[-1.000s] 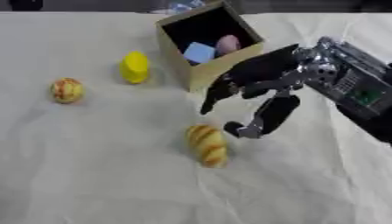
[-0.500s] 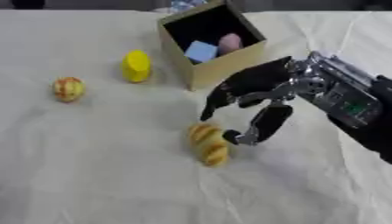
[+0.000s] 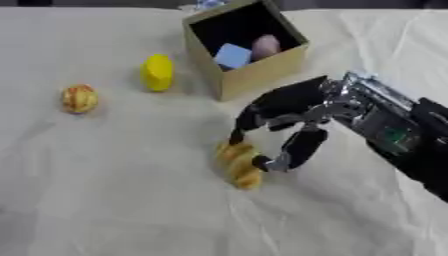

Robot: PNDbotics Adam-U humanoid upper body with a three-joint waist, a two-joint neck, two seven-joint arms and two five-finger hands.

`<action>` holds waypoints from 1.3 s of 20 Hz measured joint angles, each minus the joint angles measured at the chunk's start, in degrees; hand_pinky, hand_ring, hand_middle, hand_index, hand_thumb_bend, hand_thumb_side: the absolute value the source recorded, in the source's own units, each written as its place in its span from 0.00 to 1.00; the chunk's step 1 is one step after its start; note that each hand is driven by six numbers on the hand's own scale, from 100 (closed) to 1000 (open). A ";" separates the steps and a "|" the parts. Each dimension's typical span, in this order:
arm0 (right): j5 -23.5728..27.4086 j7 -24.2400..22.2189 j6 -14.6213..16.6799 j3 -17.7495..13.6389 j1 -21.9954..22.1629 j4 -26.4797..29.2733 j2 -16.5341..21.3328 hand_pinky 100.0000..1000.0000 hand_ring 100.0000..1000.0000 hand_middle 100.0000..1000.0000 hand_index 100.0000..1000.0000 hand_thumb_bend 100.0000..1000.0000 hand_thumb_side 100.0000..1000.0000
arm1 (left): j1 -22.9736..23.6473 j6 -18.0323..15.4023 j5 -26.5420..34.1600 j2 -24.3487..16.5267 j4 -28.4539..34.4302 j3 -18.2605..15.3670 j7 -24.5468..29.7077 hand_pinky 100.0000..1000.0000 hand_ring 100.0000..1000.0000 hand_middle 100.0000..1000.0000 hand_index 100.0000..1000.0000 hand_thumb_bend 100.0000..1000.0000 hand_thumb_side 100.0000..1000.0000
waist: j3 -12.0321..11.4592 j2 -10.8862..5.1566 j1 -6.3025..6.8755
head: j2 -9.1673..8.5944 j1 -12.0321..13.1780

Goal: Pick up objects on the table and place them in the box.

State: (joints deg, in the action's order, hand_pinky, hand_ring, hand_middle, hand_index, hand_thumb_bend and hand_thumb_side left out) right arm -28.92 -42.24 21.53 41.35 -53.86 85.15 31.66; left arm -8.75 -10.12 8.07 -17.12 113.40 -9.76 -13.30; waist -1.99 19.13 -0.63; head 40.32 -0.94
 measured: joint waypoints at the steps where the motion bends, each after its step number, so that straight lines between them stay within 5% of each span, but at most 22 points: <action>1: -0.77 0.13 0.37 0.04 0.01 -0.39 -0.27 0.86 0.81 0.59 0.81 0.17 0.42 | -0.04 -0.01 0.03 0.00 0.00 0.00 0.01 0.83 0.61 0.58 0.78 0.07 0.76 | -0.05 0.00 0.00 | -0.01 -0.01; 8: -4.69 3.47 2.74 0.28 0.03 -3.10 -2.24 0.80 0.63 0.34 0.53 0.15 0.35 | -0.28 0.04 0.43 0.02 0.00 0.01 0.13 0.83 0.61 0.58 0.78 0.07 0.77 | -0.11 0.01 0.01 | -0.04 -0.16; 13: -4.60 6.95 2.57 0.27 0.40 -4.36 -3.00 0.78 0.61 0.34 0.54 0.04 0.26 | -0.29 -0.05 0.57 0.04 0.00 0.02 0.29 0.83 0.61 0.58 0.78 0.07 0.77 | -0.09 0.00 0.02 | -0.06 -0.20; 18: -1.90 8.06 1.10 -0.52 0.44 -3.84 -2.59 0.79 0.62 0.37 0.58 0.00 0.03 | -0.29 -0.13 0.58 0.04 0.00 0.02 0.36 0.83 0.61 0.57 0.78 0.07 0.77 | 0.14 -0.02 0.17 | -0.06 -0.19; 19: -0.97 8.21 0.64 -1.10 0.40 -3.23 -2.15 0.79 0.62 0.37 0.58 0.00 0.11 | -0.29 -0.13 0.58 0.04 0.00 0.02 0.37 0.83 0.61 0.57 0.78 0.07 0.77 | 0.26 -0.04 0.19 | -0.06 -0.18; 20: 0.07 8.40 0.11 -1.84 0.24 -2.35 -1.59 0.79 0.62 0.36 0.58 0.00 0.00 | -0.29 -0.13 0.58 0.04 0.00 0.02 0.37 0.83 0.61 0.57 0.78 0.07 0.77 | 0.37 -0.07 0.20 | -0.06 -0.16; 26: 5.45 11.40 -3.75 -7.99 -3.30 3.11 1.87 0.80 0.62 0.36 0.58 0.01 0.00 | -0.29 -0.13 0.58 0.04 0.00 0.01 0.37 0.83 0.61 0.57 0.78 0.07 0.77 | 0.67 -0.47 0.40 | -0.08 -0.13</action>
State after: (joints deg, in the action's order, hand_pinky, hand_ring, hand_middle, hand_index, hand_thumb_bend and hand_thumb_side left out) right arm -23.47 -30.84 17.78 33.35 -57.15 88.26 33.54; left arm -9.04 -10.25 8.65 -17.08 113.40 -9.75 -12.93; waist -1.32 18.65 -0.24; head 40.24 -1.08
